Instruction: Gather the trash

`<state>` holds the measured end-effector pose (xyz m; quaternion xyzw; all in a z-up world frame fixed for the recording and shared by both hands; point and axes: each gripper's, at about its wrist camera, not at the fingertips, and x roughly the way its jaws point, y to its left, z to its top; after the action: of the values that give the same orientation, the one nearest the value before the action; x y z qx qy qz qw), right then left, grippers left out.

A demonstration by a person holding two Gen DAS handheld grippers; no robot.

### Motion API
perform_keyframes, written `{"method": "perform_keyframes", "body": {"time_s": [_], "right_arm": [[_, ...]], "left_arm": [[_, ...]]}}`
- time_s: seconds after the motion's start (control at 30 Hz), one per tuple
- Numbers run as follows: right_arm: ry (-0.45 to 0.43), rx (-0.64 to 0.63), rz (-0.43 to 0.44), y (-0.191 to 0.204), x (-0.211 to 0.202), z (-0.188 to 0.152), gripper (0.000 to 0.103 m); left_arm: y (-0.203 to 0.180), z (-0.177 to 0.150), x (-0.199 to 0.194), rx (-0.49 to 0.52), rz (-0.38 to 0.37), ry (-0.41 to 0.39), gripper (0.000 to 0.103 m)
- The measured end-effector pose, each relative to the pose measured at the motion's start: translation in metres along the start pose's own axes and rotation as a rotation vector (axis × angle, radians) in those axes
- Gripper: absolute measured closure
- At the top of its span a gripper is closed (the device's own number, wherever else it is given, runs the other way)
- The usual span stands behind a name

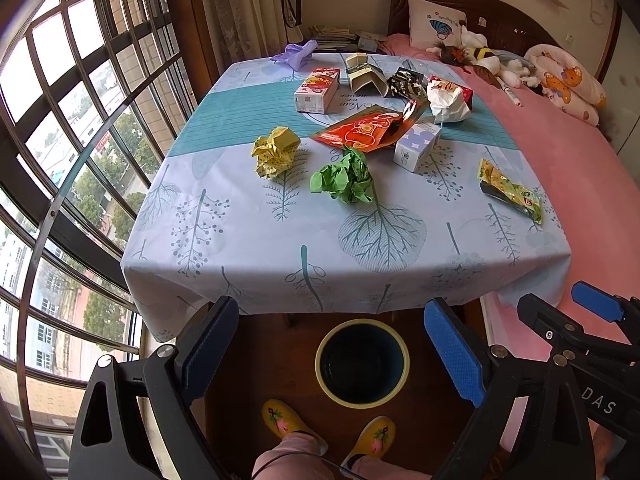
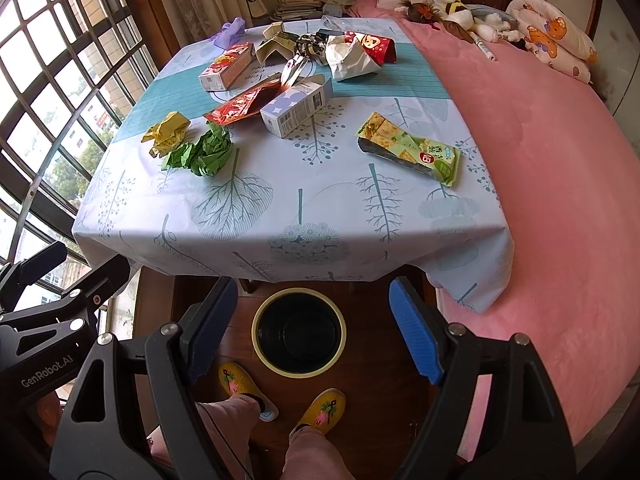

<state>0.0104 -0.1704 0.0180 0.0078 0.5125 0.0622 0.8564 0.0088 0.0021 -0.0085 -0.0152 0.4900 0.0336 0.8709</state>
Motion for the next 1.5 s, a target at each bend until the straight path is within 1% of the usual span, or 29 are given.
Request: {"method": "perform_keyframes", "body": {"time_s": [0.43, 0.93, 1.1, 1.17, 1.33, 1.5], "right_arm": [[0.011, -0.001, 0.007, 0.001, 0.006, -0.007, 0.026], [0.022, 0.002, 0.023, -0.003, 0.008, -0.003, 0.026], [0.025, 0.016, 0.061, -0.003, 0.008, -0.001, 0.026], [0.027, 0.023, 0.073, -0.006, 0.008, 0.004, 0.026], [0.029, 0.046, 0.112, -0.007, 0.008, 0.013, 0.026], [0.010, 0.056, 0.140, -0.002, 0.005, 0.026, 0.026]], "left_arm": [[0.002, -0.001, 0.006, -0.013, 0.009, 0.017, 0.007], [-0.002, 0.005, 0.007, -0.027, 0.012, 0.026, 0.007], [-0.001, 0.010, 0.005, -0.025, 0.022, 0.028, 0.007], [0.001, 0.013, 0.004, -0.030, 0.030, 0.024, 0.007], [0.011, 0.024, -0.003, -0.042, 0.038, 0.012, 0.007], [0.027, 0.041, -0.012, -0.039, 0.047, -0.011, 0.007]]}}
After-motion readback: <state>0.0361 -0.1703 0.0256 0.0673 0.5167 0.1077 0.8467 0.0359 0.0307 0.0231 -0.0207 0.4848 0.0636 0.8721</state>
